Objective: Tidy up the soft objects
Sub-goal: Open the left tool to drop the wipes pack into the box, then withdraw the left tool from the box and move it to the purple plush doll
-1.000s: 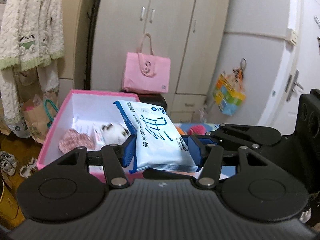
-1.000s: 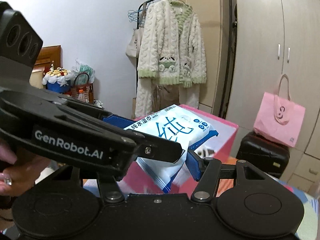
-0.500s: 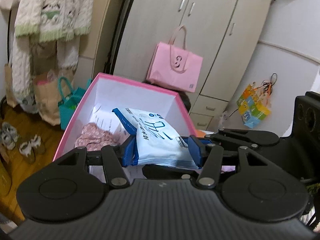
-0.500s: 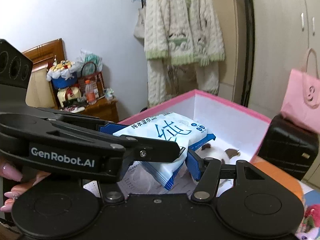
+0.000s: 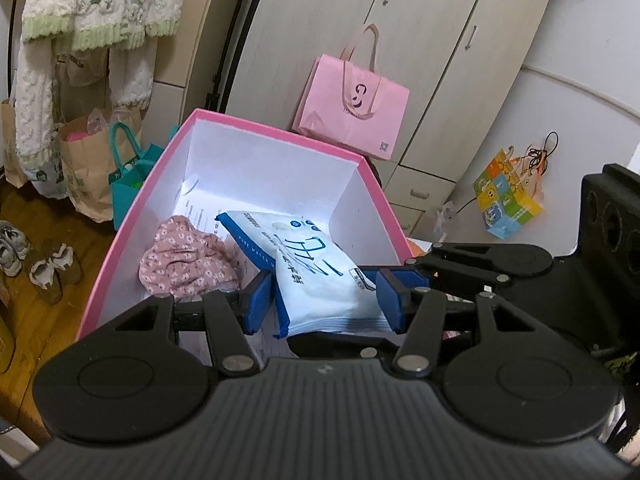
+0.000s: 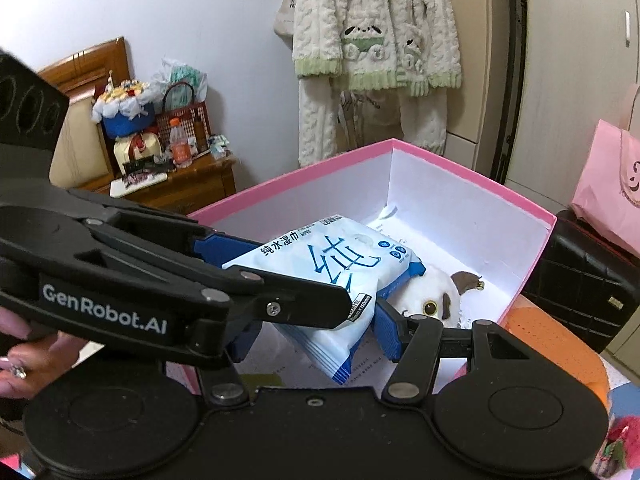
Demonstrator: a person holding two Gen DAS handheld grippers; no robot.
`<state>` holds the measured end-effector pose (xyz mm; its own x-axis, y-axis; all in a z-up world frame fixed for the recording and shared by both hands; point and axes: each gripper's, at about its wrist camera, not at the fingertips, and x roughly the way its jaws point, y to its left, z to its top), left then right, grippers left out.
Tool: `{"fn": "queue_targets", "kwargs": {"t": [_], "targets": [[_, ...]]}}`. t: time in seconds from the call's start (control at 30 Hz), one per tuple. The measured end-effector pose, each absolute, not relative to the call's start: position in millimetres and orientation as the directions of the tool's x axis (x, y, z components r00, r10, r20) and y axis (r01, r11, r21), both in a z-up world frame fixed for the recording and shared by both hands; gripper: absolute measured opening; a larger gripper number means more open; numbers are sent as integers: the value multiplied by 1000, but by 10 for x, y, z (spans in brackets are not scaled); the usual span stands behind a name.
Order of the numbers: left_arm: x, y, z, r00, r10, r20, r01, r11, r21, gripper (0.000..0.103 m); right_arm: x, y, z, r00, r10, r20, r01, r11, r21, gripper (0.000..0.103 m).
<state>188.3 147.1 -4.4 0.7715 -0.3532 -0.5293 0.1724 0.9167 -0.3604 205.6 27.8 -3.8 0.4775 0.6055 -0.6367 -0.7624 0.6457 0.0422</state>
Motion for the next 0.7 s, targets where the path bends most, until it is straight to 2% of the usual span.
{"fn": "queue_targets", "kwargs": {"t": [0.23,0.37,0.7], "targets": [[1795,1427,42,788,-310,-532,173,940,-293,56,1983,298,-46,489,559,-670,-762,647,-15,66],[1691,1440,136,804,-294,-518,174,948,-268,59,1896,263,5,501,549,-669,-756,654,-30,76],[1371,1388,381,820,-276,-501,204,959,-195,59,1648,102,202,544,528,-652,-728,684,-53,76]]}}
